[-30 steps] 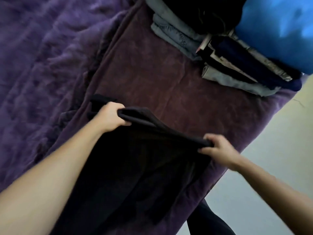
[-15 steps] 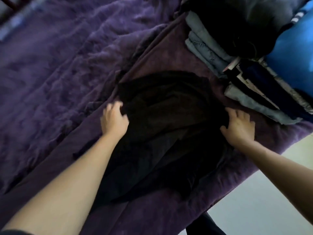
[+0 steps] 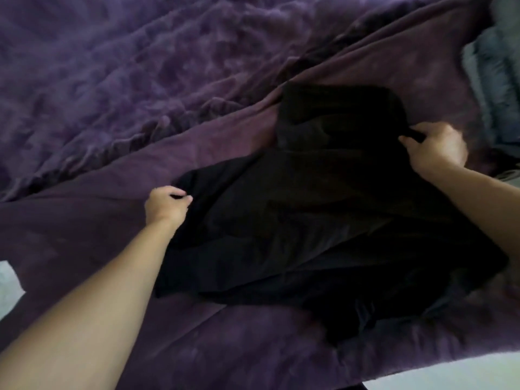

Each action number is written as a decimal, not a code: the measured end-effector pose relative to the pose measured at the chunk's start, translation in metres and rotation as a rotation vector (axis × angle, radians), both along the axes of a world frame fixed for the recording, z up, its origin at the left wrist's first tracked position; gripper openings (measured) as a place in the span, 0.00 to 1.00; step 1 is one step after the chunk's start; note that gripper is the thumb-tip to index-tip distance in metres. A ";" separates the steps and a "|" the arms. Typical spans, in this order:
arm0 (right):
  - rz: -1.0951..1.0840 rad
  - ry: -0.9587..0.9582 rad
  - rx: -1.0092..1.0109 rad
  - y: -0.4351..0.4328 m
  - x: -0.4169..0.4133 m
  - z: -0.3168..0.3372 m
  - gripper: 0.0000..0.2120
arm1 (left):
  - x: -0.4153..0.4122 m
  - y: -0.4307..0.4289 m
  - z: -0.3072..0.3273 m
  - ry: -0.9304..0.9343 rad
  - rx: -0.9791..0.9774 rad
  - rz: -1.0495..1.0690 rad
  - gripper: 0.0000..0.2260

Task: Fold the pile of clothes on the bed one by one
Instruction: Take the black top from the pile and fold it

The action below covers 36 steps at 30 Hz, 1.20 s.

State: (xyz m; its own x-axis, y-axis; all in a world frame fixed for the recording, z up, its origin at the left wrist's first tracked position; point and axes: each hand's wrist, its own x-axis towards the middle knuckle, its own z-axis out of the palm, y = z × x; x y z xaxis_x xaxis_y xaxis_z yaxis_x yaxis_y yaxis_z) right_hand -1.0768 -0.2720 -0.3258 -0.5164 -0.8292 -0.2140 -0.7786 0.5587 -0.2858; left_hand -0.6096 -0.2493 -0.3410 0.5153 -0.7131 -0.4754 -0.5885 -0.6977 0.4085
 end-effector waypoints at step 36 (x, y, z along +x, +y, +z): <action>0.649 0.018 0.075 0.272 0.139 -0.011 0.23 | 0.011 0.182 0.017 0.335 -0.400 0.417 0.08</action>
